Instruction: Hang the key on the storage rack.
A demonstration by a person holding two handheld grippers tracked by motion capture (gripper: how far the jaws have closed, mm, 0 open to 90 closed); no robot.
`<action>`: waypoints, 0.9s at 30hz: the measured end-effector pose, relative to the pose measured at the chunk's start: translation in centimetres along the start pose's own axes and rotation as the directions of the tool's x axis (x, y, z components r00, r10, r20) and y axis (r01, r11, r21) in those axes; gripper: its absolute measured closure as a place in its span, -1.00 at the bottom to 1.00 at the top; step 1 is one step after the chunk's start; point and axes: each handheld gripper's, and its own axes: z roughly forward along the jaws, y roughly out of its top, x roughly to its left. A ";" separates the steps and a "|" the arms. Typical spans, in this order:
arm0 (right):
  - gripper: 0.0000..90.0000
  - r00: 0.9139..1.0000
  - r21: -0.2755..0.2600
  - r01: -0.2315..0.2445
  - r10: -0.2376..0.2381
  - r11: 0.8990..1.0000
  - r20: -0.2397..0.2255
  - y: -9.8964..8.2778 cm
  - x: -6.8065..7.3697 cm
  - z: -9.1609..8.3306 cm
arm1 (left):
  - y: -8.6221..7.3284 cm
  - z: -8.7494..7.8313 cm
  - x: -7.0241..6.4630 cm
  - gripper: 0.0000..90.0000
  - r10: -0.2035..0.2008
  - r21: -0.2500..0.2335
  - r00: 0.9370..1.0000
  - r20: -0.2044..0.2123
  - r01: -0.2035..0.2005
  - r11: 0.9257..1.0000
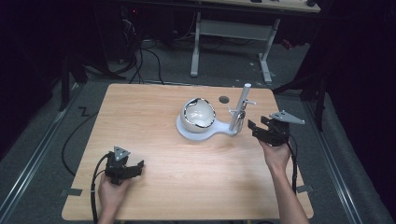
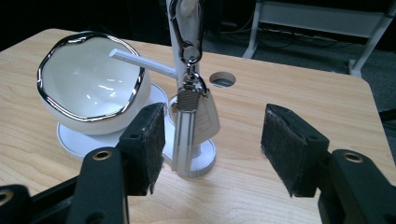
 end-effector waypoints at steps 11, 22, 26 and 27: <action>-0.10 1.000 -0.033 -0.015 0.015 0.999 -0.012 -0.2 -0.6 -1.9 | 0.0 0.0 0.0 -0.53 0.000 0.000 1.000 0.000 0.000 1.000; -0.08 1.000 -0.053 -0.016 0.015 0.998 -0.009 -0.6 -1.0 -3.4 | 0.0 0.0 0.0 -0.53 0.000 0.000 1.000 0.000 0.000 1.000; -0.07 1.000 -0.059 -0.022 0.021 0.998 -0.010 -0.9 -1.2 -3.8 | 0.0 0.0 0.0 -0.53 0.000 0.000 1.000 0.000 0.000 1.000; -0.07 1.000 -0.059 -0.022 0.021 0.998 -0.010 -0.9 -1.2 -3.8 | 0.0 0.0 0.0 -0.53 0.000 0.000 1.000 0.000 0.000 1.000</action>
